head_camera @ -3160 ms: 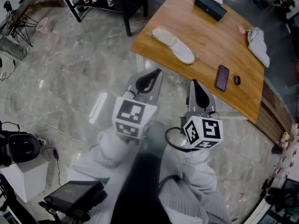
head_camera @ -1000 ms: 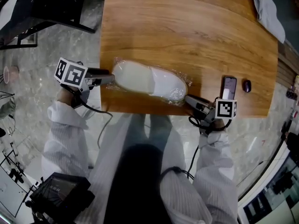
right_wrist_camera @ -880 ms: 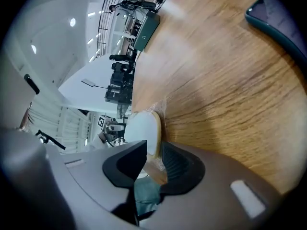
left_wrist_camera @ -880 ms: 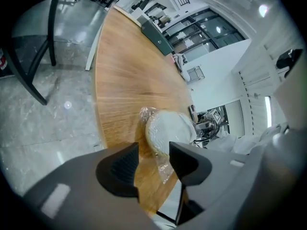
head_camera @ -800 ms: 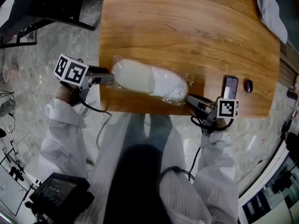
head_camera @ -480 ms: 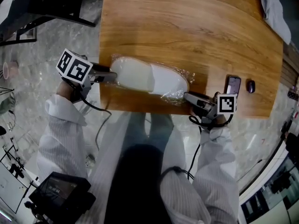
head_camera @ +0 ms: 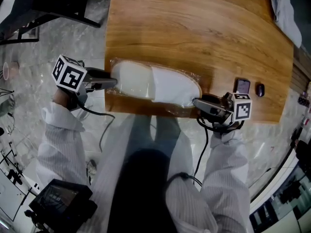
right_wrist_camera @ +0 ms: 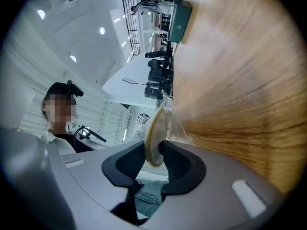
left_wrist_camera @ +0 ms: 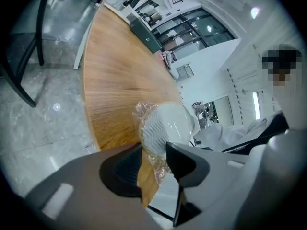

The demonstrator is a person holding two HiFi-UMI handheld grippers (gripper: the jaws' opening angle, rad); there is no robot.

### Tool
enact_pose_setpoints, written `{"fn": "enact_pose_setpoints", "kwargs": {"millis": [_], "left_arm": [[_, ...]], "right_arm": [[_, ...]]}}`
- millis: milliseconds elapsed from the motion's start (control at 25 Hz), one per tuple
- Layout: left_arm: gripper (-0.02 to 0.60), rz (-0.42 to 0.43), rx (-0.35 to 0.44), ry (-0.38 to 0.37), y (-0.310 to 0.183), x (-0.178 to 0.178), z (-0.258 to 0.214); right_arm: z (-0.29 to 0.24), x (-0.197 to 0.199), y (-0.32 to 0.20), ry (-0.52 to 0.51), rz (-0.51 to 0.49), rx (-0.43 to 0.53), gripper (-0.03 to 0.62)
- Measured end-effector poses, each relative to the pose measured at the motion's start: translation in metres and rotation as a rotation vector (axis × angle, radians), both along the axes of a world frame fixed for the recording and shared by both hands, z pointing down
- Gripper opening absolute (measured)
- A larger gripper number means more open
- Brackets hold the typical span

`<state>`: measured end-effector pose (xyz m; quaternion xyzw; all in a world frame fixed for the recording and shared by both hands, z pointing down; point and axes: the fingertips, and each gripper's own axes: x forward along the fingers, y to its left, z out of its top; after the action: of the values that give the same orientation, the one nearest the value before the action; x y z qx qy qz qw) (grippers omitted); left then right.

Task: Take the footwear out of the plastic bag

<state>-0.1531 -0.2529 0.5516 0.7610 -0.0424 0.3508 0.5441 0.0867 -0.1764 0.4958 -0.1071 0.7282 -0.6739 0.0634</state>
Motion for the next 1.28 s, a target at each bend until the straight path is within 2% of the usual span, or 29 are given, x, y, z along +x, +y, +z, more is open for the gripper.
{"fn": "enact_pose_setpoints", "kwargs": {"millis": [200,320,640,680,760,880,1120,1280], "left_arm": [[0.156,-0.03,0.054,0.026,0.001,0.0,-0.02],[0.154,-0.054,0.091,0.042,-0.001,-0.004,-0.034],[0.092,-0.1,0.174,0.164,-0.006,0.003,-0.084],[0.079,-0.102,0.19,0.169,-0.007,0.002,-0.088],[0.011,-0.107,0.223,0.164,-0.008,0.001,-0.096],[0.004,-0.122,0.264,0.173,-0.012,-0.002,-0.105],[0.002,-0.177,0.326,0.087,-0.016,-0.021,-0.113],[0.002,-0.28,0.396,-0.027,-0.028,-0.044,-0.111]], "right_arm": [[-0.015,-0.004,-0.006,0.045,-0.003,0.05,0.132],[-0.021,-0.006,-0.007,0.077,0.019,0.075,0.112],[-0.046,0.014,-0.006,0.082,0.062,0.133,0.091],[-0.05,0.018,-0.006,0.081,0.067,0.14,0.089],[-0.056,0.028,-0.006,0.082,0.085,0.149,0.089],[-0.064,0.046,-0.005,0.106,0.121,0.163,0.089],[-0.075,0.086,0.001,0.199,0.221,0.181,0.089],[-0.079,0.115,0.006,0.319,0.321,0.163,0.089]]}}
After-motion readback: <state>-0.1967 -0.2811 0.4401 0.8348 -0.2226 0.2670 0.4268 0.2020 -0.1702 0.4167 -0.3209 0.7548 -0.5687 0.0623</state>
